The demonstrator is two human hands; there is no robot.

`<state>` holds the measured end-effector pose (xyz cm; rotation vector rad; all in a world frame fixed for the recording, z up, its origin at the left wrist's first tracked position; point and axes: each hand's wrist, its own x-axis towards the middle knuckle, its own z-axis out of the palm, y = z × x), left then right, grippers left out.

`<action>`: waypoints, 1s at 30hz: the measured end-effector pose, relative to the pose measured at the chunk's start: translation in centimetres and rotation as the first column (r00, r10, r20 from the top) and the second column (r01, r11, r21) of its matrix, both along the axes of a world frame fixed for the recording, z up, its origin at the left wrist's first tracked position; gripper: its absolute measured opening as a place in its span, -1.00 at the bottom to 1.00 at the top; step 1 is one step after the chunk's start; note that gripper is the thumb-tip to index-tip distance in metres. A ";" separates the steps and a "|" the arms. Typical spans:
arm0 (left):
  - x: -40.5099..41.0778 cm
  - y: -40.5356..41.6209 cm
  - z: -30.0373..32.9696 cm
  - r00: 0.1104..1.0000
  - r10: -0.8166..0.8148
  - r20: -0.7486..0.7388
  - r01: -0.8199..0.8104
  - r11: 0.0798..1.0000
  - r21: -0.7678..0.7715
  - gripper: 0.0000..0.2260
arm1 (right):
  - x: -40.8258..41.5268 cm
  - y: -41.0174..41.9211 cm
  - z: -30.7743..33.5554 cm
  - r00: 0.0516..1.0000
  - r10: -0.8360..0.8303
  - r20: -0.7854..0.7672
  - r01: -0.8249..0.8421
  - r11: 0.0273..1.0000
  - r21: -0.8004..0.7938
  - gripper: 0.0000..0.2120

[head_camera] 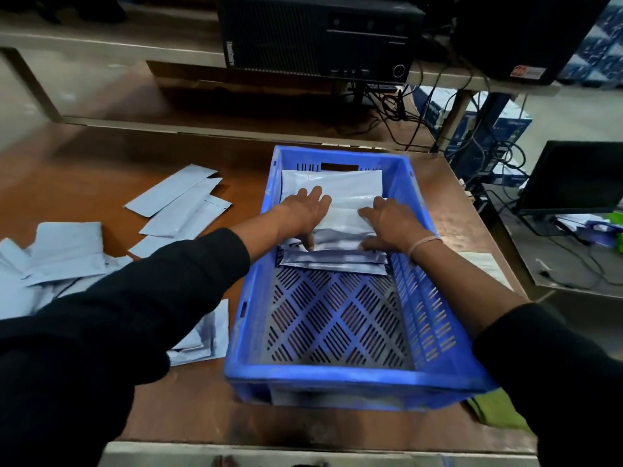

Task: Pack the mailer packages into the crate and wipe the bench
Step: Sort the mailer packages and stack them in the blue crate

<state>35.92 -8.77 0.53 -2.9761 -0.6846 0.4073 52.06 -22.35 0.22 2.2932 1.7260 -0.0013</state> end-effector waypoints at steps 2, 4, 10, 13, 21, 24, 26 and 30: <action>-0.6 -0.3 0.3 1.000 -0.004 0.005 0.004 1.000 0.024 -0.16 | 0.1 -0.4 0.5 1.000 0.001 -0.014 -0.002 1.000 -0.030 -0.11; -1.2 -0.5 0.5 0.999 -0.014 0.037 0.013 0.999 0.038 -0.18 | 0.0 -0.7 1.1 1.000 0.002 -0.028 -0.003 1.000 -0.029 -0.06; -4.0 0.5 1.6 0.959 -0.068 0.276 0.081 0.996 -0.034 -0.21 | -2.0 0.5 3.4 0.977 0.012 -0.214 0.009 0.995 0.096 -0.17; -6.4 2.1 2.7 0.893 -0.043 0.449 0.089 0.993 -0.082 -0.32 | -4.1 2.1 4.7 0.928 0.079 -0.365 0.021 0.965 0.262 -0.37; -18.0 9.0 3.5 0.778 0.205 0.594 -0.035 0.958 -0.285 -0.55 | -13.9 9.6 6.4 0.756 0.243 -0.608 0.079 0.888 0.454 -0.72; -22.9 11.6 1.9 0.782 0.316 0.537 -0.107 0.917 -0.384 -0.59 | -18.8 13.0 5.7 0.756 0.283 -0.590 -0.057 0.927 0.372 -0.75; -25.8 13.2 0.8 0.775 0.377 0.506 -0.153 0.890 -0.429 -0.64 | -22.2 15.6 4.3 0.806 0.301 -0.509 -0.229 0.953 0.200 -0.71; -30.8 16.0 -0.9 0.729 0.519 0.448 -0.266 0.816 -0.512 -0.68 | -28.0 20.6 0.5 0.898 0.181 -0.400 -0.247 0.962 -0.118 -0.61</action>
